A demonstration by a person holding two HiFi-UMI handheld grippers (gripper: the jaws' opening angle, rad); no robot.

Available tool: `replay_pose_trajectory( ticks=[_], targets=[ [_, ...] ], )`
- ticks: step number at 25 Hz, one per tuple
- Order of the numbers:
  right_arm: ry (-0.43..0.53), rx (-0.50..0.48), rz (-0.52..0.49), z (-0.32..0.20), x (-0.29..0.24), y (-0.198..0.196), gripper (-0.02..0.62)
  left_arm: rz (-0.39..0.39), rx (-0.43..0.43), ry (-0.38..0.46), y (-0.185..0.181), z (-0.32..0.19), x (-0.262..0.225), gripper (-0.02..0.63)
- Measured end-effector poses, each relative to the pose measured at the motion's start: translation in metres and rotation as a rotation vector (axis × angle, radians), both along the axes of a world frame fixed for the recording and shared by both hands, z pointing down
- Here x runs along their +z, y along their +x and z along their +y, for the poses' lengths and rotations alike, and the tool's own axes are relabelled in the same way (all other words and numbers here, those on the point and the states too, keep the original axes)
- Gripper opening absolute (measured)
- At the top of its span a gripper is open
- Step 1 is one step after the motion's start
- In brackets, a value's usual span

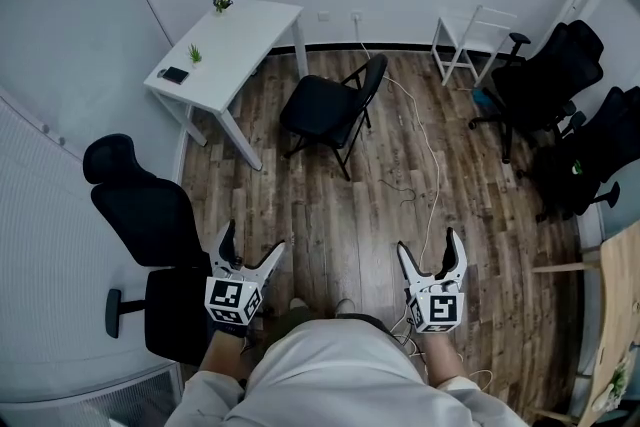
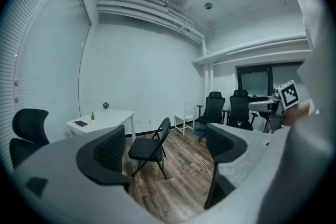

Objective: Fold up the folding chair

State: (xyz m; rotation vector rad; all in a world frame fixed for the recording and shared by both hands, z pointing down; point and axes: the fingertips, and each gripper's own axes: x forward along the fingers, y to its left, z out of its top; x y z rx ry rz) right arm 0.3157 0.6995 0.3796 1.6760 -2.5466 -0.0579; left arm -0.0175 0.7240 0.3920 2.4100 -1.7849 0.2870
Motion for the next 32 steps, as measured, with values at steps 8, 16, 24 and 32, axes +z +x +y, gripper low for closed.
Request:
replay_pose_trajectory(
  ticks=[8,16,24,32],
  targets=[
    [0.000,-0.035,0.002,-0.019,0.007,0.011,0.433,0.004,-0.026,-0.021,0.009,-0.010,0.017,0.474],
    [-0.008,-0.026,0.027,-0.063,0.016,0.002,0.433,0.018,-0.007,-0.012,-0.003,-0.070,0.027,0.472],
    [-0.021,0.028,0.049,-0.149,0.020,-0.026,0.433,0.024,0.038,-0.044,-0.037,-0.175,0.048,0.472],
    [-0.071,0.061,0.083,-0.249,0.020,-0.072,0.431,0.021,0.087,-0.080,-0.084,-0.293,0.055,0.472]
  ],
)
